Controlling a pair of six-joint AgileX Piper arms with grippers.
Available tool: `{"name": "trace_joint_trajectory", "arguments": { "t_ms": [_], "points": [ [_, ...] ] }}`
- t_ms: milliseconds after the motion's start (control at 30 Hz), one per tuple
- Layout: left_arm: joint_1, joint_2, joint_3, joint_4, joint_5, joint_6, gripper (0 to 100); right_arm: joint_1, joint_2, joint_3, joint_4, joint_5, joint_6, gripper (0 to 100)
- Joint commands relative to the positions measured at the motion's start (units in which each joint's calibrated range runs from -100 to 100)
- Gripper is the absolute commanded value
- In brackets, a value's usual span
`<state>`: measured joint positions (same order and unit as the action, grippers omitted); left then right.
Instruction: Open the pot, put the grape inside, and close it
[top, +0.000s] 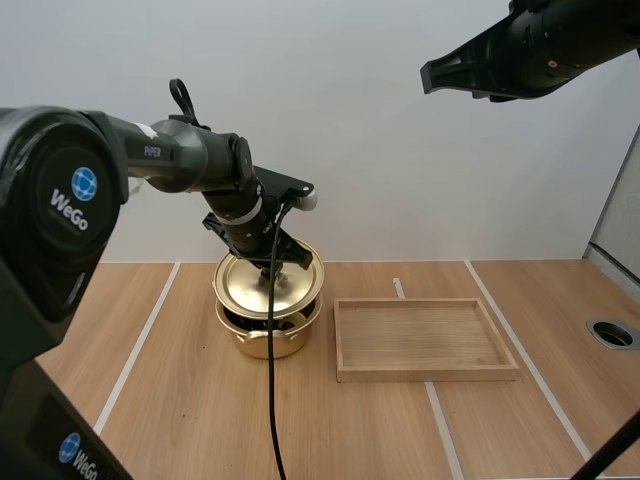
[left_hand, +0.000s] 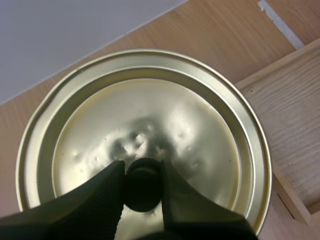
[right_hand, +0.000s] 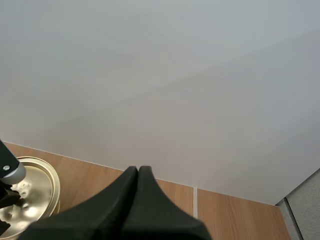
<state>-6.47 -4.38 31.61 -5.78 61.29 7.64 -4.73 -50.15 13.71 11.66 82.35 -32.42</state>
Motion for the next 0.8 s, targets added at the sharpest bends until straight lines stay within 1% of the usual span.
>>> {"name": "trace_joint_trajectory", "arguments": {
  "t_ms": [0, 367, 767],
  "points": [
    [0.0, 0.79, 0.13, 0.44, 0.83, -0.41, 0, -0.21, -0.62, 0.21, -0.41, -0.51, -0.29, 0],
    [0.0, 4.86, 0.13, 0.8, 0.5, -0.41, 0, -0.21, -0.5, 0.21, -0.41, -0.51, -0.29, 0],
    [0.0, 5.12, 0.13, 0.93, -0.42, -0.41, 0, -0.21, -0.5, 0.21, -0.41, -0.51, -0.29, 0]
  ]
}}
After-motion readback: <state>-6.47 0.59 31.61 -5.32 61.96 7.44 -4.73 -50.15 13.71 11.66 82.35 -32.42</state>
